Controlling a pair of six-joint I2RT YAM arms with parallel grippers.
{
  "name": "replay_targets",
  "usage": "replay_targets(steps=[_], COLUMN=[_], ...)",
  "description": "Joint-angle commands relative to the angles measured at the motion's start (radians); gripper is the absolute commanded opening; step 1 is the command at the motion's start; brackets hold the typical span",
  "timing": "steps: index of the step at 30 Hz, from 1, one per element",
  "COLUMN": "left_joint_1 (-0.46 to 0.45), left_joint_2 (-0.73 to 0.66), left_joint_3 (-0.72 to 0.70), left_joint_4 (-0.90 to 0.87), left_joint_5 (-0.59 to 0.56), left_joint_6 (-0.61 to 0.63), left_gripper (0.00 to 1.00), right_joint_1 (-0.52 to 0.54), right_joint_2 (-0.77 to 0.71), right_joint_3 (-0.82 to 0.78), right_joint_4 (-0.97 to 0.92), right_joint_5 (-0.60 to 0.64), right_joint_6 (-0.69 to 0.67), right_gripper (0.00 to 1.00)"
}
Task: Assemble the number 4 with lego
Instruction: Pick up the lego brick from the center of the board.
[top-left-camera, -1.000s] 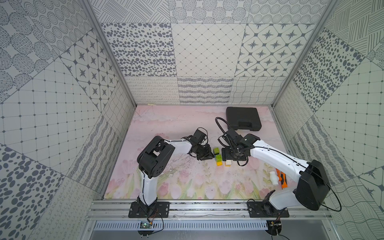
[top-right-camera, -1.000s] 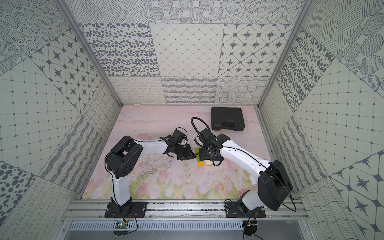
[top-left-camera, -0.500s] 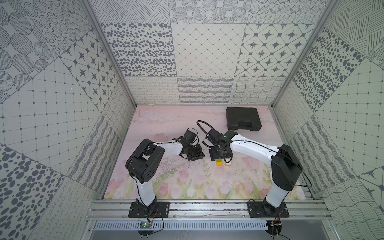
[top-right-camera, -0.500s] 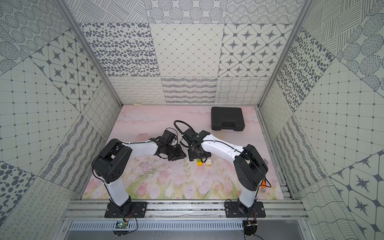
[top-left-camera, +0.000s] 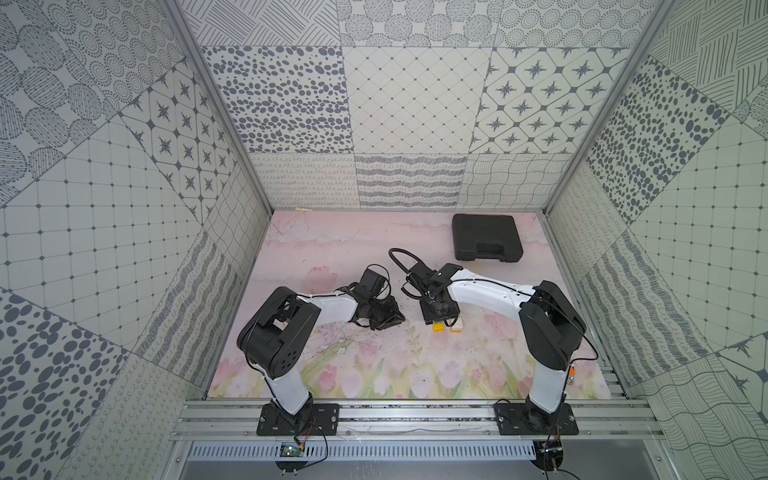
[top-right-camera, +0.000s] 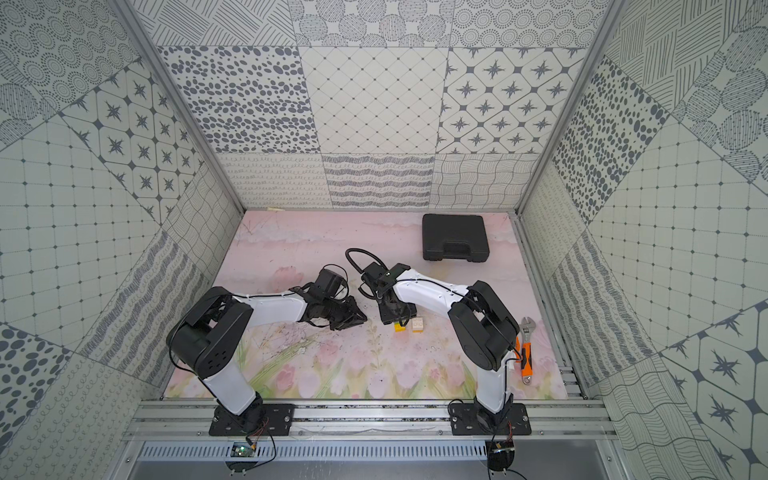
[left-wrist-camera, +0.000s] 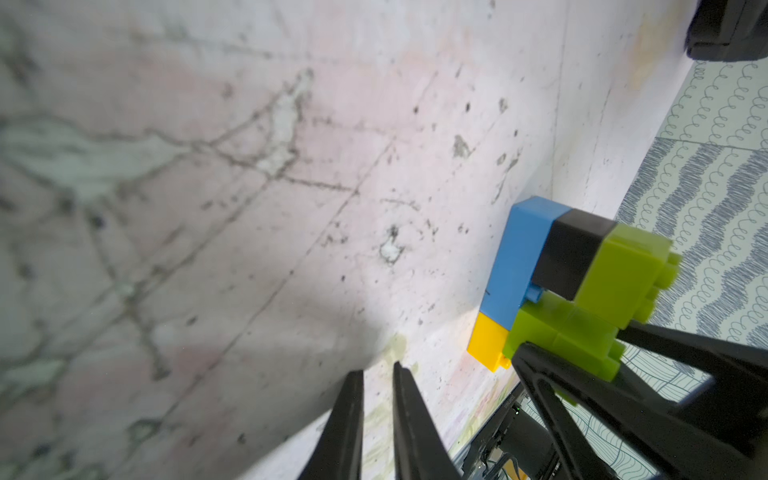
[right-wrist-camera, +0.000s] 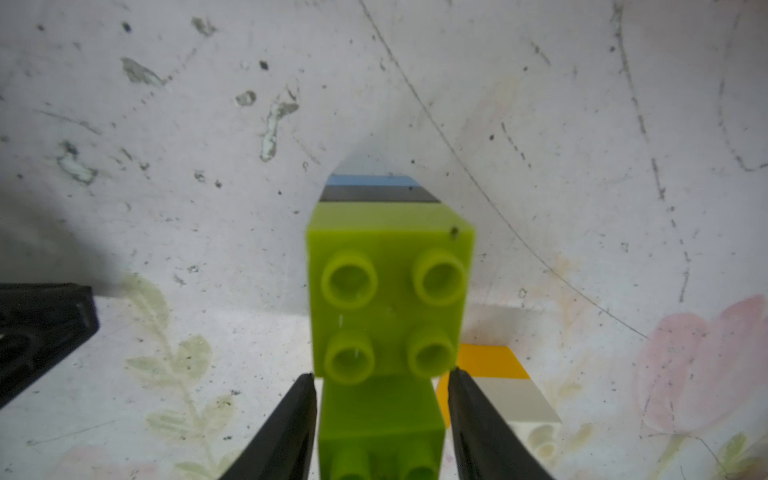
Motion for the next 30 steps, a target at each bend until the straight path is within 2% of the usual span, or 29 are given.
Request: replay_targets(steps=[1,12,17,22,30], left_joint_1=[0.012,0.012,-0.001,-0.042,-0.140], left_joint_2=[0.012,0.021,0.026,0.047,0.176], left_joint_3=[-0.024,-0.016,-0.009,0.012,0.070], left_joint_4=[-0.173,-0.175,-0.173,-0.141,0.084], left_joint_5=[-0.100,-0.088,-0.088,-0.088,-0.045], left_joint_6=[-0.008,-0.010,-0.010,-0.025,-0.086], left_gripper=[0.18,0.18,0.19,0.18,0.18], right_joint_1=[-0.006,-0.014,-0.016,-0.025,-0.086], right_joint_2=[0.021,0.002,-0.058,-0.178,-0.434], right_joint_3=[0.015,-0.003,0.010,0.008,-0.135], right_joint_4=[0.018,0.038,0.023,-0.031,-0.122], right_joint_5=[0.000,-0.018,-0.026,-0.029,-0.058], right_joint_6=[0.010,0.008,0.019,0.048,0.091], right_gripper=[0.48,0.29,0.27,0.27,0.27])
